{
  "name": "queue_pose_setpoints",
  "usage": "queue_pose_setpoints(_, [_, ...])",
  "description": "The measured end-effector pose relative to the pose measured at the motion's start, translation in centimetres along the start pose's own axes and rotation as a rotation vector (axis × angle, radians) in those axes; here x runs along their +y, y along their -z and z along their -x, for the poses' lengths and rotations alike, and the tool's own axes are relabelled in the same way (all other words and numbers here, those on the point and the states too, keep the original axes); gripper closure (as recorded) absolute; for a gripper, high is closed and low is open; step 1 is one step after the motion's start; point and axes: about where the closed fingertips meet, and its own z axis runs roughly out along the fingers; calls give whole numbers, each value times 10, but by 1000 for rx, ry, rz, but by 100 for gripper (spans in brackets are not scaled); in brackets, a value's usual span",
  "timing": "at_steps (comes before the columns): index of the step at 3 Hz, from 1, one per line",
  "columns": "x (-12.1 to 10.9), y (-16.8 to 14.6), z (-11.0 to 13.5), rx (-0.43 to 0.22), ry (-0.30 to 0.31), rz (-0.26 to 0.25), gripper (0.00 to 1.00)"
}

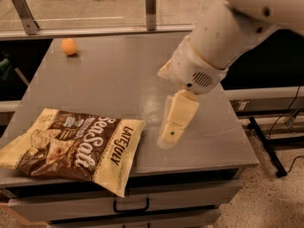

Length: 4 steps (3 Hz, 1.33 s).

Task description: Move brown chip bag near apple

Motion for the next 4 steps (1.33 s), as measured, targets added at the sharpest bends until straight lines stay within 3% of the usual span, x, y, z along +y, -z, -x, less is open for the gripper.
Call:
queue_pose_setpoints(1, [16,-51,38,-89,15,108,0])
queue_pose_setpoints(2, [24,-80,49,-130,24,139,0])
queue_pose_setpoints(4, [16,-107,44,-191,-12,126,41])
